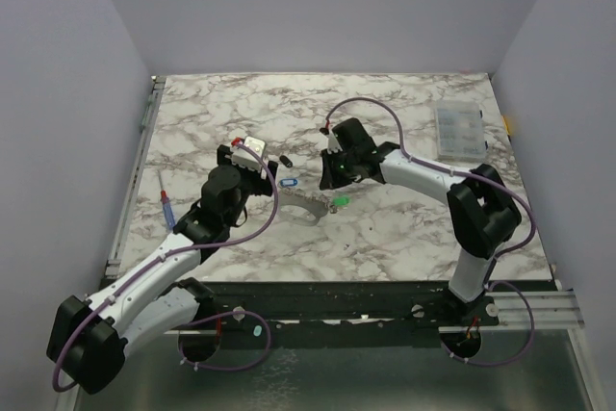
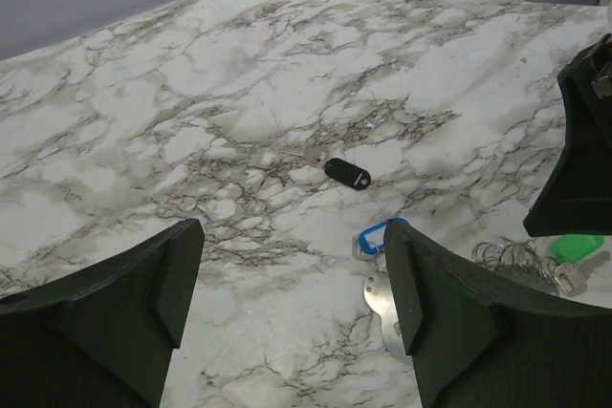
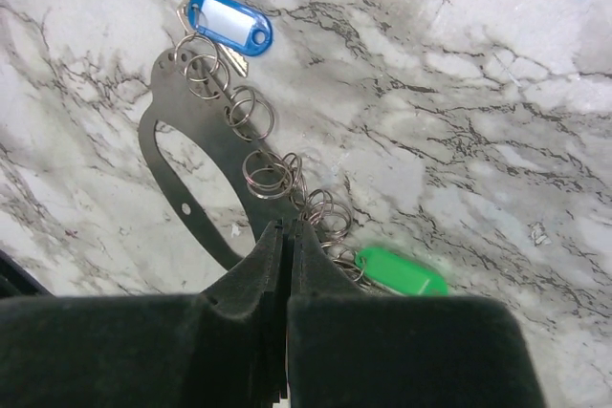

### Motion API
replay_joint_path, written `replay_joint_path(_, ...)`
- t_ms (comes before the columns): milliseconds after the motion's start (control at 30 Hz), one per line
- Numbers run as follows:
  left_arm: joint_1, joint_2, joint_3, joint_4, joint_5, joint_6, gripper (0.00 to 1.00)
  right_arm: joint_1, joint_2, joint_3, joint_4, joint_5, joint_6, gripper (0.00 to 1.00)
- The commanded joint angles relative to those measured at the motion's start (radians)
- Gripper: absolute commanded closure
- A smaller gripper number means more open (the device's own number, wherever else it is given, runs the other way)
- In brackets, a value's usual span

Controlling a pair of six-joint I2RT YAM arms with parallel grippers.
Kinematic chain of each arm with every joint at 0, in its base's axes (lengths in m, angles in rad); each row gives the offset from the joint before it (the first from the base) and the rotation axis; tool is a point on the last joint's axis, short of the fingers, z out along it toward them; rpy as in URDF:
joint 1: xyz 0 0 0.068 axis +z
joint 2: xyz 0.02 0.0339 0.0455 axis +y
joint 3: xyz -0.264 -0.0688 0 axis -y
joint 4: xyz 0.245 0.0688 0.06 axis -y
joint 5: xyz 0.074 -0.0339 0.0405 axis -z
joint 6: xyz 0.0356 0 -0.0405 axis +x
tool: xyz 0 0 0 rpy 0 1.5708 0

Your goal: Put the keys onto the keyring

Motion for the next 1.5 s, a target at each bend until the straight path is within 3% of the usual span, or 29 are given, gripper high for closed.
replay_joint_path(0, -0.003, -0.035, 0.021, 0.017, 0.044, 0.021, 0.17, 0.008, -0.044, -0.013, 0.003, 0.040, -0.034, 0.99)
replay_joint_path(67, -0.003, -0.040, 0.021, 0.019, 0.045, 0.024, 0.17, 0.008, -0.039, -0.005, -0.017, 0.063, -0.019, 0.98)
replay_joint_path(167, -0.003, -0.044, 0.020, 0.018, 0.051, 0.025, 0.17, 0.008, -0.024, -0.006, -0.019, 0.070, 0.004, 0.69)
replay_joint_path(267, -0.003, -0.045, 0.020, 0.018, 0.055, 0.029, 0.17, 0.007, 0.008, -0.002, -0.016, 0.065, 0.019, 0.58)
replay_joint_path(533, -0.003, -0.050, 0.019, 0.018, 0.065, 0.027, 0.17, 0.007, 0.065, 0.026, -0.018, 0.076, 0.023, 0.57)
replay_joint_path(733, -0.003, -0.045, 0.019, 0.018, 0.070, 0.026, 0.17, 0.008, 0.094, 0.029, -0.017, 0.072, 0.022, 0.64)
replay_joint_path(1267, -0.003, -0.033, 0.018, 0.018, 0.072, 0.029, 0.17, 0.008, 0.102, 0.033, 0.006, 0.016, 0.029, 0.64)
replay_joint_path(1467, -0.003, -0.030, 0.018, 0.018, 0.071, 0.029, 0.17, 0.008, 0.109, 0.030, 0.012, -0.003, 0.026, 0.69)
